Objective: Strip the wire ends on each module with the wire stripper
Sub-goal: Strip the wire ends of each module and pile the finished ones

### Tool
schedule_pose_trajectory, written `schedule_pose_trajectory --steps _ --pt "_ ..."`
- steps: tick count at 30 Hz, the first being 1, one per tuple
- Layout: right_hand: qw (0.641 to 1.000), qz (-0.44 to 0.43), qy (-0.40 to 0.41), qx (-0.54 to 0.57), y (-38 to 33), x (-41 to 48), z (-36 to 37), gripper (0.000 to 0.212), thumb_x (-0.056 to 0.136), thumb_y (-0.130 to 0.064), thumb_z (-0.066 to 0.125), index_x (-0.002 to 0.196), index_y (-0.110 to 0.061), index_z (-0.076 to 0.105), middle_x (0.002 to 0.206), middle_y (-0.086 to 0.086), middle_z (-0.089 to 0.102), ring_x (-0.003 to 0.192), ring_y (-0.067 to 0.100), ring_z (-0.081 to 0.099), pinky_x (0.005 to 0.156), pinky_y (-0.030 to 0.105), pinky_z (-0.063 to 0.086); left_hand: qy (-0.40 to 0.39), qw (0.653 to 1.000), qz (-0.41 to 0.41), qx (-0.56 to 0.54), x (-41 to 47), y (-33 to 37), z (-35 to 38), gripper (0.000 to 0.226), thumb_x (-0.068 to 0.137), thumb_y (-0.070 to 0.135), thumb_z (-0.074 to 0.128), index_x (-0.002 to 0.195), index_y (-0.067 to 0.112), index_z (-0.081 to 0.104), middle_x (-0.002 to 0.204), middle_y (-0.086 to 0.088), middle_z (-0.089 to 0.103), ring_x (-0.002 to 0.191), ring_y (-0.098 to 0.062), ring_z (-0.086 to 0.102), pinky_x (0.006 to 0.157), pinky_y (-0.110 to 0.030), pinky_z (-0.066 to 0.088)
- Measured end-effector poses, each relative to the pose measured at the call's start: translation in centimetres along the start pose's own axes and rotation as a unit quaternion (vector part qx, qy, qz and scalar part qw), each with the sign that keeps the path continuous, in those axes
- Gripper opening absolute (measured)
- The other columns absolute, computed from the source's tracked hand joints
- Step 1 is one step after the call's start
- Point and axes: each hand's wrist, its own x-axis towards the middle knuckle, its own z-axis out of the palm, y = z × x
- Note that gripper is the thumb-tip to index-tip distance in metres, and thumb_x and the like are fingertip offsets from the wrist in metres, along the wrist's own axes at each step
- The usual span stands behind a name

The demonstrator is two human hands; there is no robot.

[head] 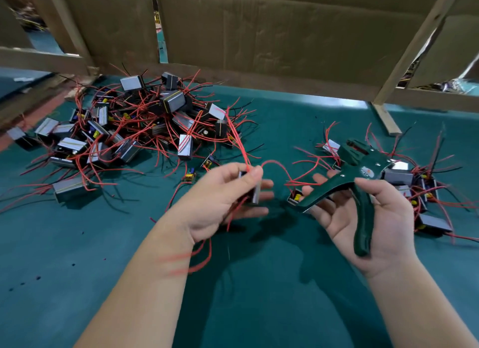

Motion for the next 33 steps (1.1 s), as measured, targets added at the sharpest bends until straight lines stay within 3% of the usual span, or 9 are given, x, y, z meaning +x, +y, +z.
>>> schedule_pose_trajectory --steps 4,9,14,17,20,26,28,31,33 --pt "1.000 -0.030 0.005 -0.001 0.1 0.1 -0.3 0.020 0.070 -0.019 0.050 0.078 -0.006 0.062 0.084 0.015 0.064 0.080 0.041 0.069 0.063 0.041 0.058 0.026 0.997 -0.031 0.063 0.4 -0.7 0.4 0.024 0.076 0.039 0.061 0.088 0.020 0.054 0.099 -0.007 0.059 0.097 -0.017 0.056 0.079 -0.027 0.055" --pt "0.997 -0.073 0.020 -0.024 0.1 0.2 -0.4 0.027 0.083 -0.011 0.041 0.071 -0.011 0.066 0.076 0.009 0.068 0.081 0.043 0.069 0.065 0.045 0.058 0.135 0.988 0.025 0.065 1.1 -0.3 -0.9 0.015 0.090 0.033 0.058 0.083 0.020 0.055 0.069 0.009 0.058 0.062 0.001 0.056 0.067 -0.019 0.053" --pt "0.991 -0.099 0.075 -0.043 -1.6 0.6 -1.3 0.020 0.092 -0.013 0.033 0.085 -0.008 0.051 0.094 0.015 0.058 0.081 0.040 0.070 0.064 0.041 0.058 0.323 0.915 0.147 0.194 1.7 0.2 -3.6 0.014 0.089 0.034 0.064 0.087 0.023 0.055 0.077 0.005 0.054 0.073 -0.012 0.050 0.077 -0.034 0.046" --pt "0.992 -0.041 0.085 -0.082 -2.9 0.0 -1.4 0.011 0.079 -0.018 0.052 0.084 -0.008 0.055 0.112 0.032 0.062 0.080 0.039 0.071 0.061 0.041 0.059 0.376 0.894 0.161 0.184 1.7 0.6 -4.7 0.017 0.088 0.037 0.066 0.086 0.026 0.053 0.082 0.006 0.052 0.082 -0.016 0.053 0.088 -0.044 0.051" --pt "0.986 0.015 0.047 -0.156 -4.7 -1.5 -1.4 0.049 0.047 -0.029 0.066 0.092 -0.009 0.063 0.110 0.039 0.060 0.076 0.041 0.070 0.057 0.041 0.058 0.363 0.913 0.148 0.113 1.7 0.9 -4.7 0.017 0.089 0.036 0.065 0.087 0.024 0.054 0.084 0.004 0.057 0.078 -0.016 0.060 0.067 -0.032 0.055" --pt "0.972 0.061 -0.120 -0.192 -4.9 -3.3 0.9 0.077 0.048 -0.034 0.079 0.122 -0.017 0.065 0.107 0.035 0.064 0.075 0.041 0.070 0.064 0.047 0.057 0.291 0.929 0.197 -0.113 0.6 3.0 -4.2 0.014 0.094 0.030 0.059 0.088 0.019 0.054 0.081 0.004 0.072 0.064 -0.012 0.066 0.052 -0.019 0.050" --pt "0.966 0.103 -0.160 -0.176 -3.1 -2.8 2.7 0.076 0.049 -0.029 0.081 0.122 -0.014 0.064 0.110 0.032 0.064 0.074 0.042 0.069 0.064 0.047 0.057 0.273 0.928 0.203 -0.151 0.2 3.5 -4.0 0.018 0.092 0.032 0.059 0.097 0.015 0.054 0.079 0.004 0.071 0.063 -0.010 0.066 0.050 -0.017 0.050" --pt "0.959 0.148 -0.071 -0.231 0.4 -1.2 4.5 0.072 0.054 -0.016 0.073 0.123 -0.002 0.056 0.110 0.030 0.060 0.062 0.041 0.067 0.056 0.047 0.058 0.234 0.935 0.188 -0.187 -0.6 3.8 -3.7 0.029 0.086 0.036 0.064 0.105 0.015 0.057 0.082 0.004 0.072 0.059 -0.006 0.065 0.044 -0.013 0.047" --pt "0.955 0.146 -0.027 -0.258 2.1 -0.3 4.8 0.039 0.073 -0.004 0.065 0.110 0.000 0.055 0.092 0.022 0.058 0.060 0.041 0.066 0.058 0.050 0.058 0.218 0.942 0.203 -0.157 -0.8 3.6 -3.6 0.015 0.085 0.033 0.063 0.094 0.021 0.059 0.086 0.004 0.073 0.055 -0.008 0.064 0.040 -0.014 0.045"
